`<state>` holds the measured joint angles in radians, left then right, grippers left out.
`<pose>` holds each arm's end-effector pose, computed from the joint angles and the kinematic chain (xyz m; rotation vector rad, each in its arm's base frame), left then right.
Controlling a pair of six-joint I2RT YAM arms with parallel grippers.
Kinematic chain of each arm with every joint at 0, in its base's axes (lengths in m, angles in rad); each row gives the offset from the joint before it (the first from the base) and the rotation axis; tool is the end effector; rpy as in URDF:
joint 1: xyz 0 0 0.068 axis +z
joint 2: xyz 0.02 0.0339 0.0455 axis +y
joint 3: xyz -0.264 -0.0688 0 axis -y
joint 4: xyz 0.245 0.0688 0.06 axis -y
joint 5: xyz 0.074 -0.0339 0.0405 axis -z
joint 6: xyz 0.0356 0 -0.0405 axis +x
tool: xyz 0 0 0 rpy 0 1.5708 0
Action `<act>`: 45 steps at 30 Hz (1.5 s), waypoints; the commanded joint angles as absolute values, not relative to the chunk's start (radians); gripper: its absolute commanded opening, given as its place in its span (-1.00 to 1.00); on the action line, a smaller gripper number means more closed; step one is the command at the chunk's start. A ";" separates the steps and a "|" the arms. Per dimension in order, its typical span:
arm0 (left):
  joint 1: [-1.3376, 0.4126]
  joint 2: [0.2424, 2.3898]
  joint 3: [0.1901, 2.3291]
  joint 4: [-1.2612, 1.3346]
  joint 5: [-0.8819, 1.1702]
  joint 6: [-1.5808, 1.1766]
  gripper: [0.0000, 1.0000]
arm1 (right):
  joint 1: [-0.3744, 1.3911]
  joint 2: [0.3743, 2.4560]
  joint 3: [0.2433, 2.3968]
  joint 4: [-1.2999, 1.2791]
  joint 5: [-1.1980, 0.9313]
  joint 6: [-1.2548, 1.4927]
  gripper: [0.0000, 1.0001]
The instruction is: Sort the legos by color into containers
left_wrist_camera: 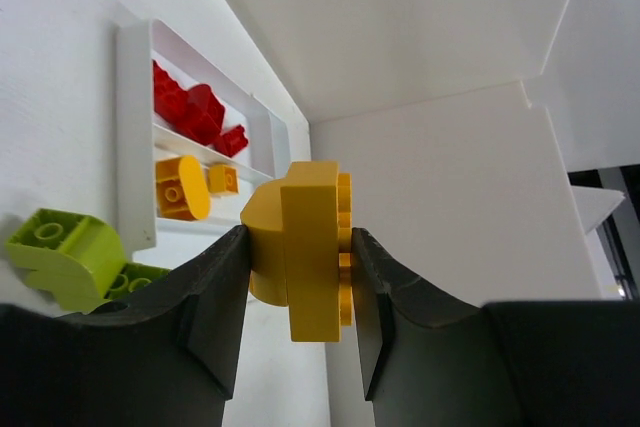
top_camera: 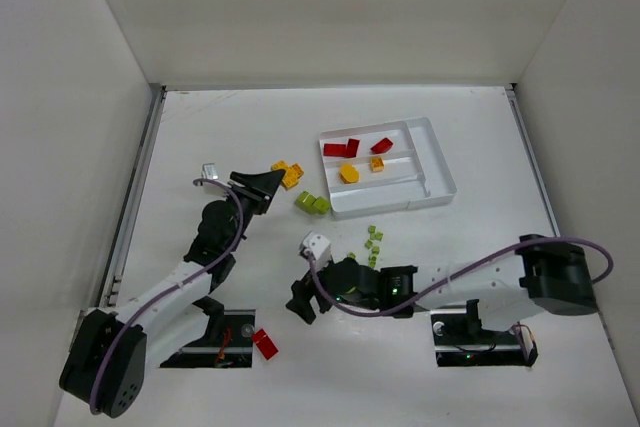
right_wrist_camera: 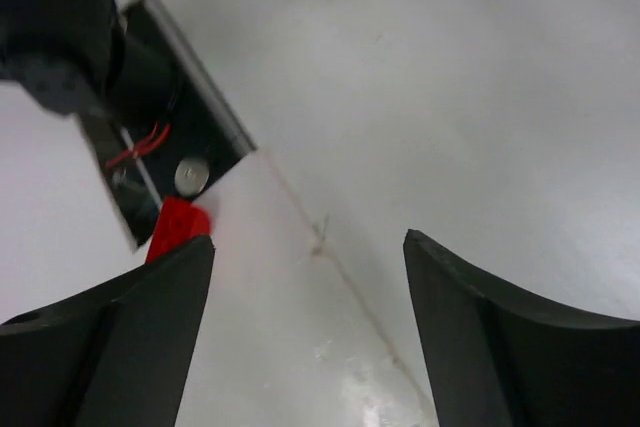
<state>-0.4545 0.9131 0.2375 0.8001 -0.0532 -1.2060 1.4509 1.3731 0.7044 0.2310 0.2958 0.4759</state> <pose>0.1770 -0.0844 0.2296 -0.6269 1.4587 -1.2985 0.0456 0.2921 0.2217 -0.8102 1.9544 0.9211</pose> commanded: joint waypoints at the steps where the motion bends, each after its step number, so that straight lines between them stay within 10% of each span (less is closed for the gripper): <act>1: -0.418 0.871 0.276 0.743 -0.038 -1.129 -0.47 | 1.490 1.488 0.805 0.267 0.082 0.511 0.68; 29: -0.275 0.755 0.249 0.621 0.002 -1.103 -0.47 | 1.645 1.937 1.262 -0.104 0.175 0.377 0.42; 39: -0.254 0.747 0.227 0.632 0.025 -1.109 -0.47 | 1.661 1.977 1.289 -0.175 0.321 0.365 -0.44; 45: -0.252 0.756 0.235 0.640 0.026 -1.103 -0.47 | 1.590 1.823 1.168 -0.144 0.391 0.367 -0.55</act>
